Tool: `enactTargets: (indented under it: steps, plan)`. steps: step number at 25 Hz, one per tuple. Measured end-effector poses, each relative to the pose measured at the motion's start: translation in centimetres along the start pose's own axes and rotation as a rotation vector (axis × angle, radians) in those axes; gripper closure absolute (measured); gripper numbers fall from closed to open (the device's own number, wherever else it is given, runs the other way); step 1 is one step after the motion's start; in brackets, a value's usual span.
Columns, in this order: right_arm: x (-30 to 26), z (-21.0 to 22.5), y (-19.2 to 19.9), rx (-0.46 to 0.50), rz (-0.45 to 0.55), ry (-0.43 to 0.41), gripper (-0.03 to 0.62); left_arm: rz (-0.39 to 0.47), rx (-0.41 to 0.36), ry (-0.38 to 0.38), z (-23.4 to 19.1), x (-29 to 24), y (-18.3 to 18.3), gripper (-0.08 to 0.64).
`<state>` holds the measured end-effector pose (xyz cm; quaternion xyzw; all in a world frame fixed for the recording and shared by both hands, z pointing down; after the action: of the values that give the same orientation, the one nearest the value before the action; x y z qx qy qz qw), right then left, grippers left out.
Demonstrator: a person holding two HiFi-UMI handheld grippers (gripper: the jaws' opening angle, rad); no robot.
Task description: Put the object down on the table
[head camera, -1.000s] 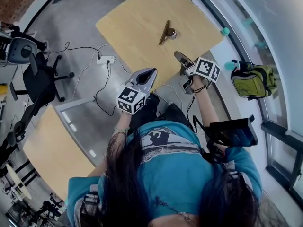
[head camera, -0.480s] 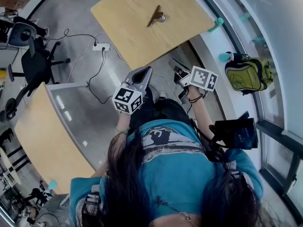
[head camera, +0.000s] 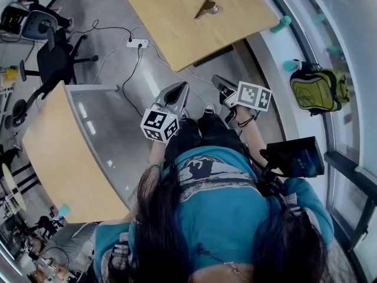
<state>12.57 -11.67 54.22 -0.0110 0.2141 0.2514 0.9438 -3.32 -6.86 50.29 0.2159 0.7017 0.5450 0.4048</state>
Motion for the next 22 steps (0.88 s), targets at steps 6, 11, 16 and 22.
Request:
enactTargets:
  steps: [6, 11, 16, 22]
  plan:
    - [-1.7, -1.1, 1.9, 0.027, -0.021, -0.014, 0.577, -0.007, 0.019, -0.034, -0.5, 3.3, 1.8, 0.557]
    - [-2.6, -3.1, 5.9, 0.035, -0.009, -0.021, 0.577, 0.018, 0.009, -0.012, -0.9, 7.3, 2.4, 0.557]
    - [-2.4, -3.9, 10.7, 0.003, 0.031, -0.04, 0.578, 0.056, -0.025, 0.034, -0.5, 11.4, 2.9, 0.557]
    - [-0.2, -4.6, 17.6, -0.017, 0.087, -0.051, 0.578, 0.068, -0.042, 0.099, 1.0, 16.6, 4.8, 0.557]
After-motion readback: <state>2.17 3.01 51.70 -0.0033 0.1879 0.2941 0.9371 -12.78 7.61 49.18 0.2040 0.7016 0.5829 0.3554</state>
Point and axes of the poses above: the fingertips, and each gripper's own axes: x backward along the fingers, z to its right, y out of its underside, the point moved 5 cm from there along x, backward along the fingers, and after that the axes turned 14 degrees about -x, right-handed, at the moved point
